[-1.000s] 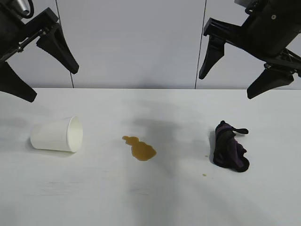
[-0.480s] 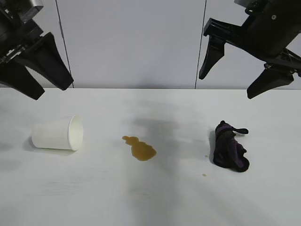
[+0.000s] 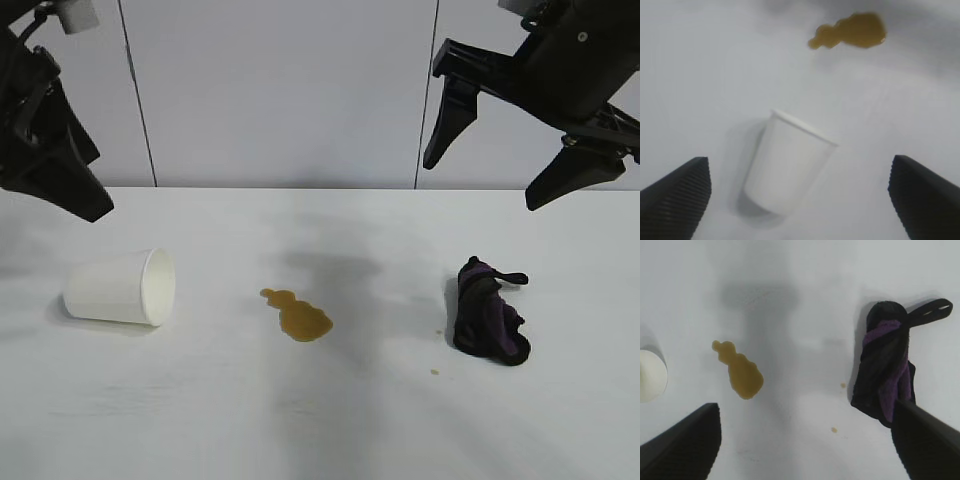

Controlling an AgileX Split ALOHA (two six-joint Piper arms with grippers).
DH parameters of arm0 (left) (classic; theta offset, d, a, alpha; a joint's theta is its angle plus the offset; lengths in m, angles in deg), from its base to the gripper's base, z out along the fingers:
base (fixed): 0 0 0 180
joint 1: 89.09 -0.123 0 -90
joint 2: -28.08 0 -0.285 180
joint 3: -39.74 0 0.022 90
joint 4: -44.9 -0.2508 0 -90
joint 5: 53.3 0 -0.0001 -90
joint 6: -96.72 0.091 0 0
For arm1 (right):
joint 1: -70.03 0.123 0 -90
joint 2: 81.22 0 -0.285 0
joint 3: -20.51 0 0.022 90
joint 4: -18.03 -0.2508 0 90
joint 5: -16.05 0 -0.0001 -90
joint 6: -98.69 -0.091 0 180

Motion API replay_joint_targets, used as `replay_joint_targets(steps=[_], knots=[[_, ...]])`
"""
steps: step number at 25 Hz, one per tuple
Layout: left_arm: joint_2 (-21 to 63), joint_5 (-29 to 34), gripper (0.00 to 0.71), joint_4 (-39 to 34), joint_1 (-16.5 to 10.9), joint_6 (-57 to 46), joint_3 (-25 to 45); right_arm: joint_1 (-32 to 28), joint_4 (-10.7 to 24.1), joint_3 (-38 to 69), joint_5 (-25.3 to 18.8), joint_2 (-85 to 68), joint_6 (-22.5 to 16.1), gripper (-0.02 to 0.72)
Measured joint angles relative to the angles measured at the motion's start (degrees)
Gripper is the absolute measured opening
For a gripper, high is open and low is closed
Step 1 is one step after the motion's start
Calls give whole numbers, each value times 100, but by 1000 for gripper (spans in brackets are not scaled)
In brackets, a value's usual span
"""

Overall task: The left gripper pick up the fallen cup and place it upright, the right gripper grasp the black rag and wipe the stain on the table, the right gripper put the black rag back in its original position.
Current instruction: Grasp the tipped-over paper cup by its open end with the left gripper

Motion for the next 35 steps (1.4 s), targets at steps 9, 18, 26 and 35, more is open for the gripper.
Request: replay_joint_targets(steps=[9,18,26,35], knots=[[-868,-187,693,-556,572,189,0,0,-4,0,-57,0,0,641],[-1491,-700,693,-642,615,189,0,0,-4,0,-84,0,0,641],[-1742,-832,456,-617,615,189,-12,0,-4,0,-214,0,0,641],[-1266,284,372,1820,510,2188,-29,0,-4,0,-221,0,0,641]])
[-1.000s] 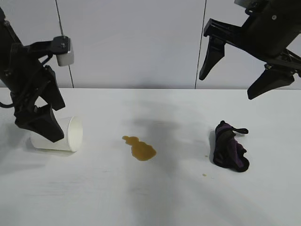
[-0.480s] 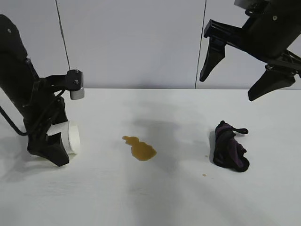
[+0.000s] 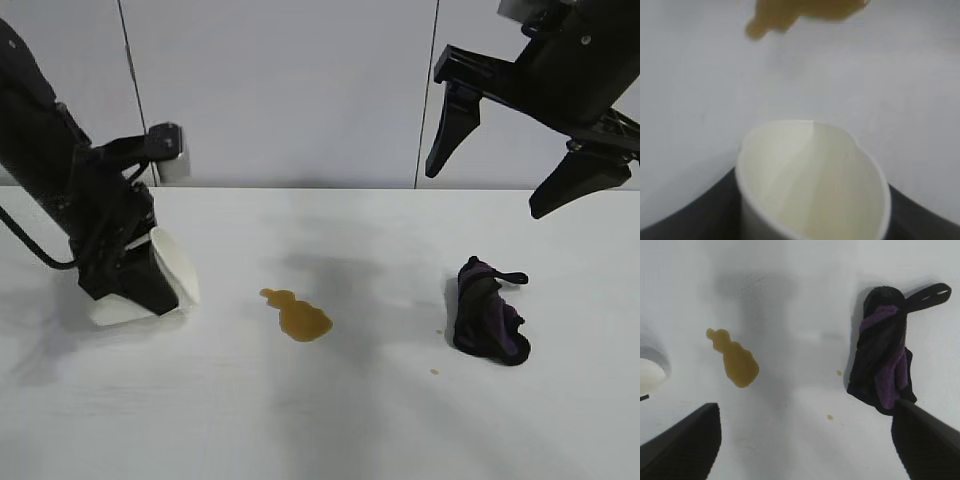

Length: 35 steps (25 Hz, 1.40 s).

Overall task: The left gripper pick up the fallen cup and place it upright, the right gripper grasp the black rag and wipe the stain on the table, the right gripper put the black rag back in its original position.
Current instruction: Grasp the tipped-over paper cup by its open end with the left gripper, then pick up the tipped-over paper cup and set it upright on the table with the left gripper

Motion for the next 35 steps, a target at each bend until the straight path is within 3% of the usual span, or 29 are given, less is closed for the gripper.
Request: replay_joint_targets(steps=[5,9,12,16,27,29,32,35], knots=[[73,1247,370,2073,-602,1755,157,0,0,0,-10,0,0,641],[73,1697,370,3529,-1074,3255,853,0,0,0,-10,0,0,641],[-34,1880,370,4561,-1227,4390,1432,0,0,0,-10,0,0,641],[-489,1882,370,4814,-1231,5132,1670,0,0,0,-10,0,0,641],[-1319,1866,380,4929,-1141,5652,1676,0,0,0,-10,0,2,641],[-1400,1866,432,4943,-1069,5658,1671,0,0,0,-10,0,2,641],[-1467,1858,599,4947,-909,5670,1647,0,0,0,-5,0,7,641],[-1472,1863,668,4947,-826,5720,1647,0,0,0,-5,0,14,641]])
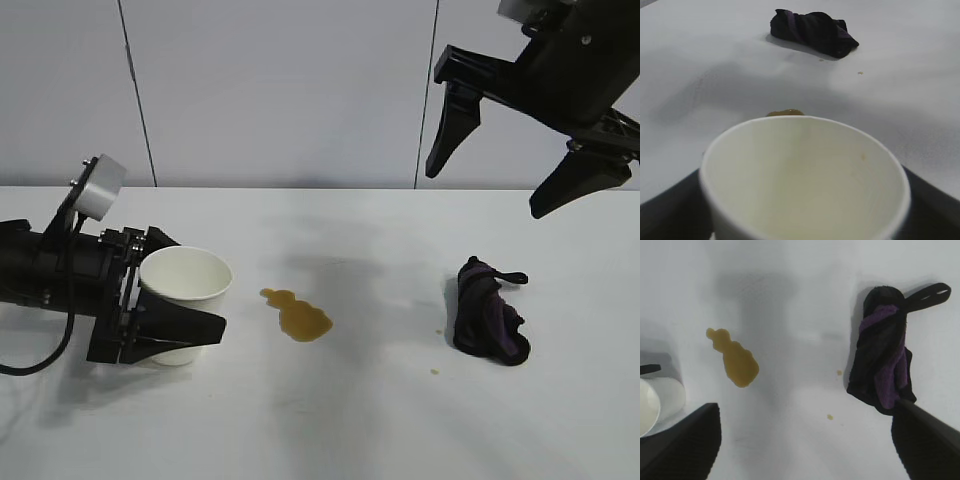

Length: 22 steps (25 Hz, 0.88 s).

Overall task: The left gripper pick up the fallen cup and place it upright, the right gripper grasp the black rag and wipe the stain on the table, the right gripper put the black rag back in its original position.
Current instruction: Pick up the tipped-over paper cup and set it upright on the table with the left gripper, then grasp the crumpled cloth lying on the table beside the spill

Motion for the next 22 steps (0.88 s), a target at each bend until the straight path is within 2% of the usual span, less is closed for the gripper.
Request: replay_joint_targets(steps=[7,10,11,14,17,19,22], knots=[[269,-6,692,0,0,-266,0,0,12,0,-20,0,0,641],[660,-61,692,-79,0,-1192,10,0,12,0,-20,0,54,641],[801,-258,692,-119,0,-1677,10,0,12,0,-20,0,93,641],[1386,-1314,693,-395,0,-4281,-21,0,12,0,-20,0,208,641],[1954,-2100,693,-1759,20,-7489,-353,0,12,0,-20,0,245,641],[2205,-2073,693,-3149,73,-9727,-780,0,12,0,10,0,262,641],[2372,-1702,693,-5058,221,-12253,-1517,0,63,0,25,5,302,641]])
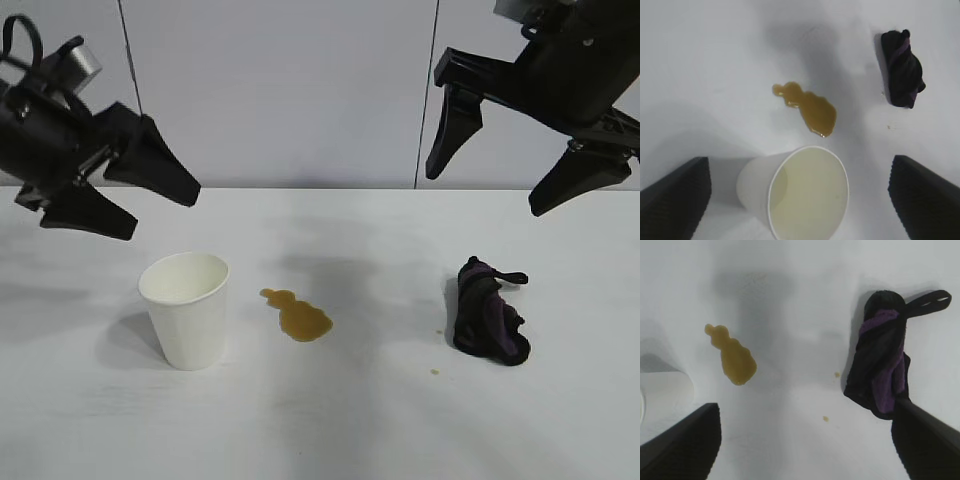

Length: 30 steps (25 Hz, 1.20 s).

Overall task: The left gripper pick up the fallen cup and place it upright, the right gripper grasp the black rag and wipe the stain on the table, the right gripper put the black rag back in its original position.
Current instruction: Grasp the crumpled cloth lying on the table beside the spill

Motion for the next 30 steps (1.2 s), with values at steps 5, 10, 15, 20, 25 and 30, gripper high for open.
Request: replay_joint_targets(steps=[5,10,15,20,25,30], knots=[[6,207,693,-1362,180,-1443,-672,0,440,0,231,450,-155,640],[6,273,693,-1373,199,-1553,-772,0,878,0,612,1257,-453,639],[6,276,693,-1373,199,-1558,-778,0,959,-110,921,1716,-575,596],[6,276,693,-1373,199,-1560,-778,0,1034,-358,897,2108,-658,457],[6,276,693,-1373,199,-1564,-778,0,1369,-403,801,2196,-954,129],[6,280,693,-1373,199,-1564,-778,15,1416,-423,713,2170,-984,104]])
